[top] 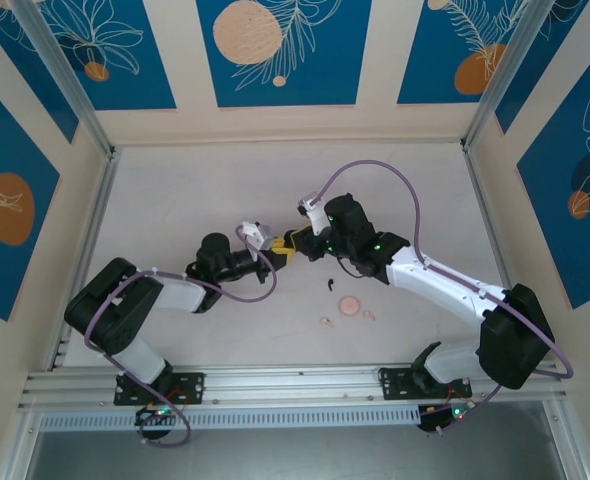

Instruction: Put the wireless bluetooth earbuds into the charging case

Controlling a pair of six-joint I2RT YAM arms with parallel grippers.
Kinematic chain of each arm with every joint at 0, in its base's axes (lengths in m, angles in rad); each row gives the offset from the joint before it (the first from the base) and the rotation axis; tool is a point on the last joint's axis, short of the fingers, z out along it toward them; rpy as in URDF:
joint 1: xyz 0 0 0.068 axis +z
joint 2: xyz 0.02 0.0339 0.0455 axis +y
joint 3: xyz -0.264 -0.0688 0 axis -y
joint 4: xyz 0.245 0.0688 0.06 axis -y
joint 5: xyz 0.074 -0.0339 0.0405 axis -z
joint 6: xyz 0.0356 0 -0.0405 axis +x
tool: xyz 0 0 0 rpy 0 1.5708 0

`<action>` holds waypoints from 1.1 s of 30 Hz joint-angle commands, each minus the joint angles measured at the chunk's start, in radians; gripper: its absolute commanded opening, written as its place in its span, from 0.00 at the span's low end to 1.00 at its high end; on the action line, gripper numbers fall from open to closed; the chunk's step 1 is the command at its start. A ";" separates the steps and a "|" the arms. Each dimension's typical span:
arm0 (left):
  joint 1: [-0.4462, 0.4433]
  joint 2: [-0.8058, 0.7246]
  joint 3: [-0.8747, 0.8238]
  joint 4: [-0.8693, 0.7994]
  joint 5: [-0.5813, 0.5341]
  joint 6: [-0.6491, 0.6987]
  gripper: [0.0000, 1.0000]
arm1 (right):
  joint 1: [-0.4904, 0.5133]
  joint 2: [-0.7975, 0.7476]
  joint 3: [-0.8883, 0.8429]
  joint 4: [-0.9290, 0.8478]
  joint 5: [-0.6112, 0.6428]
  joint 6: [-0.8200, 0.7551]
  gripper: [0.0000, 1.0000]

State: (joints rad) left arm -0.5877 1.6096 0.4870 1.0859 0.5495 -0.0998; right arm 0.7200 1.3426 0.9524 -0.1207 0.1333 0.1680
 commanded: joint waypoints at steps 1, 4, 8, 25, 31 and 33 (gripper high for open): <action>-0.011 -0.004 0.012 0.047 0.015 -0.013 0.08 | 0.007 0.001 -0.009 0.023 -0.010 -0.007 0.20; -0.011 -0.008 0.011 0.048 0.015 -0.014 0.08 | 0.007 0.010 -0.008 0.018 -0.015 -0.009 0.20; -0.012 -0.010 0.012 0.049 0.012 -0.016 0.08 | 0.006 0.020 -0.006 0.007 -0.024 -0.015 0.20; -0.010 -0.011 0.016 0.086 -0.002 -0.040 0.08 | 0.011 0.031 -0.013 0.019 -0.050 -0.010 0.20; -0.011 -0.009 0.015 0.098 -0.005 -0.050 0.08 | 0.019 0.020 -0.023 0.036 -0.051 -0.008 0.19; -0.011 -0.008 0.015 0.106 -0.006 -0.055 0.08 | 0.019 0.022 -0.027 0.033 -0.045 -0.009 0.19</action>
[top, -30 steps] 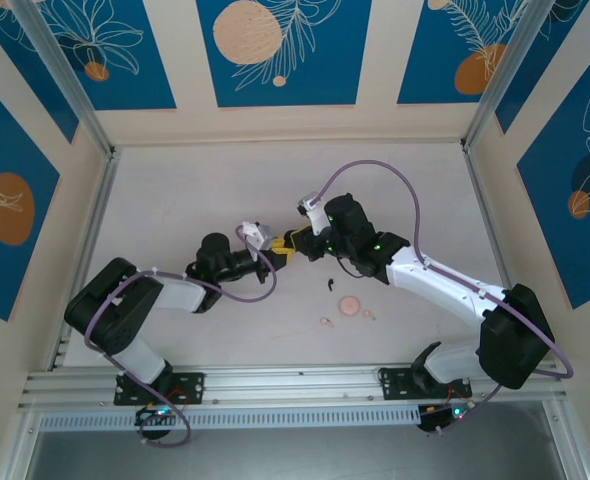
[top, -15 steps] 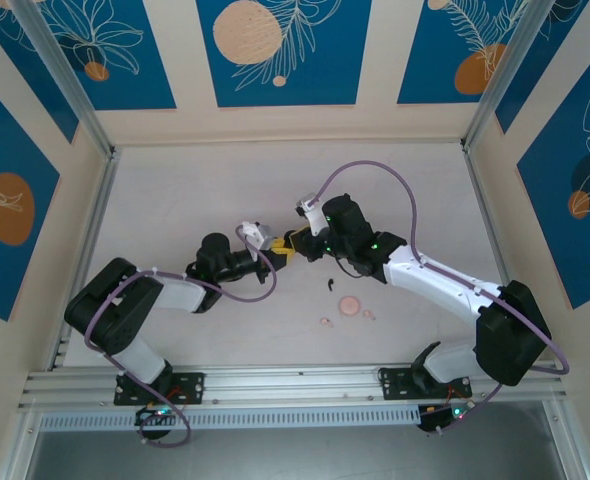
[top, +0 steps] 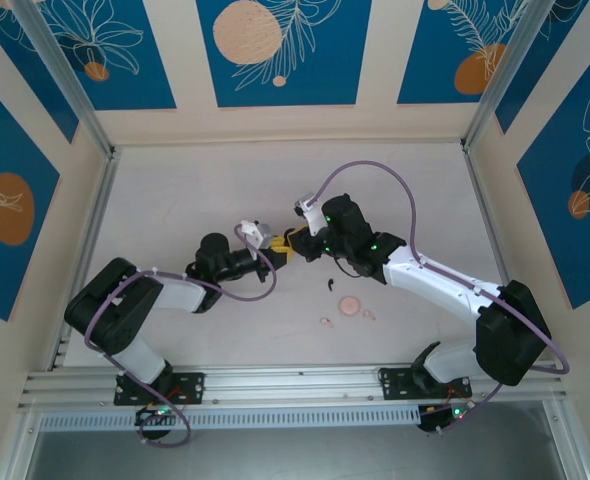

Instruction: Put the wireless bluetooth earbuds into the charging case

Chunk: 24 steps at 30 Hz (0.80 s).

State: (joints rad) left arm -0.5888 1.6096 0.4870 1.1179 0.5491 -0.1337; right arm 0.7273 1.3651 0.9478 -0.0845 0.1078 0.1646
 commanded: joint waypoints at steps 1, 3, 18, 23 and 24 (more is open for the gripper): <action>-0.009 -0.009 0.015 0.075 -0.006 -0.023 0.08 | 0.012 0.000 -0.027 -0.006 -0.015 -0.005 0.19; -0.009 -0.012 0.015 0.078 -0.009 -0.022 0.08 | 0.014 0.000 -0.028 -0.014 0.000 -0.008 0.19; -0.009 -0.058 0.013 0.014 -0.048 0.024 0.08 | 0.087 0.015 -0.016 -0.098 0.151 -0.001 0.19; -0.009 -0.076 0.016 -0.025 -0.062 0.052 0.08 | 0.093 0.025 -0.002 -0.111 0.146 0.090 0.19; -0.009 -0.079 0.016 -0.031 -0.065 0.056 0.08 | 0.093 0.027 0.000 -0.113 0.150 0.116 0.19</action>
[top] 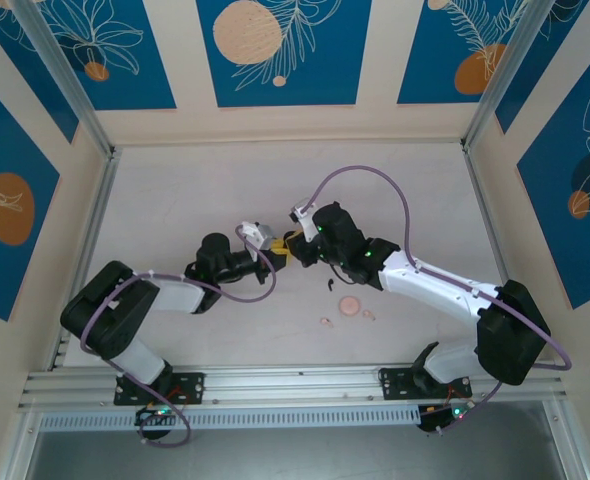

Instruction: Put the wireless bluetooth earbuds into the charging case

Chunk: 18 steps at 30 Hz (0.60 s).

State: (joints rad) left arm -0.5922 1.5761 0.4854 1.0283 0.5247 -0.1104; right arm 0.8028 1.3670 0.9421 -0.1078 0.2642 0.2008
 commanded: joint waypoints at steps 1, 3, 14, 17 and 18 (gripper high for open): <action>-0.006 -0.049 0.017 0.055 -0.044 0.035 0.08 | 0.016 0.026 0.009 -0.093 -0.011 0.104 0.20; -0.006 -0.051 0.016 0.054 -0.049 0.038 0.08 | 0.016 0.028 0.014 -0.096 -0.023 0.141 0.20; -0.006 -0.051 0.018 0.049 -0.042 0.044 0.08 | 0.004 0.028 0.012 -0.071 -0.069 0.234 0.28; -0.006 -0.052 0.016 0.047 -0.042 0.047 0.08 | -0.007 0.026 0.012 -0.052 -0.087 0.242 0.31; -0.007 -0.054 0.016 0.045 -0.044 0.048 0.08 | -0.010 0.024 0.014 -0.048 -0.094 0.245 0.32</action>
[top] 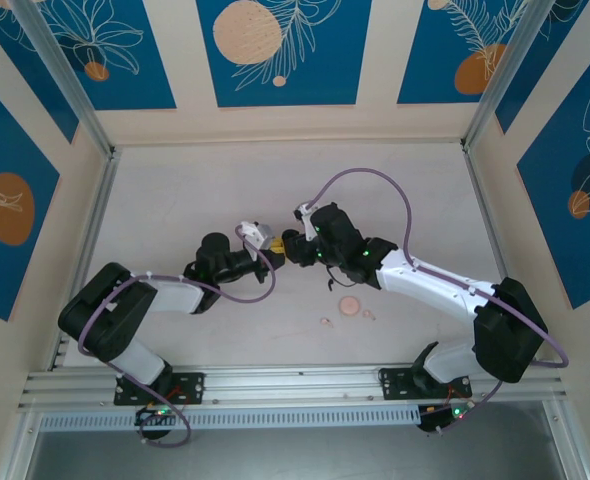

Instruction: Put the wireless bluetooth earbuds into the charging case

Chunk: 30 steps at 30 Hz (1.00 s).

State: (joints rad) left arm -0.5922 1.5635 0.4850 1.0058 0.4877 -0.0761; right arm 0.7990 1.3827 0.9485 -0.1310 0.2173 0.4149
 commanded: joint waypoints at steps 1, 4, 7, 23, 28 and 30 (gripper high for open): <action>-0.006 -0.041 0.016 0.068 -0.006 0.013 0.08 | -0.009 0.007 0.008 -0.021 -0.053 0.033 0.33; -0.006 -0.040 0.014 0.066 -0.005 0.013 0.08 | -0.020 0.000 0.007 -0.012 -0.072 0.038 0.38; -0.006 -0.041 0.012 0.064 -0.003 0.015 0.08 | -0.034 -0.014 0.004 -0.002 -0.091 0.048 0.42; -0.005 -0.028 0.016 0.070 0.001 0.012 0.08 | -0.109 -0.123 -0.028 0.068 -0.239 0.079 0.53; -0.006 -0.028 0.018 0.072 0.003 0.012 0.08 | -0.161 -0.153 -0.042 0.069 -0.309 0.108 0.52; -0.006 -0.028 0.019 0.072 0.006 0.011 0.08 | -0.212 -0.166 -0.057 0.078 -0.397 0.141 0.49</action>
State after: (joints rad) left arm -0.5922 1.5475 0.4854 1.0328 0.4774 -0.0757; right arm 0.6357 1.2499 0.9169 -0.0715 -0.0628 0.5056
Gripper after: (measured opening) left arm 0.164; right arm 0.503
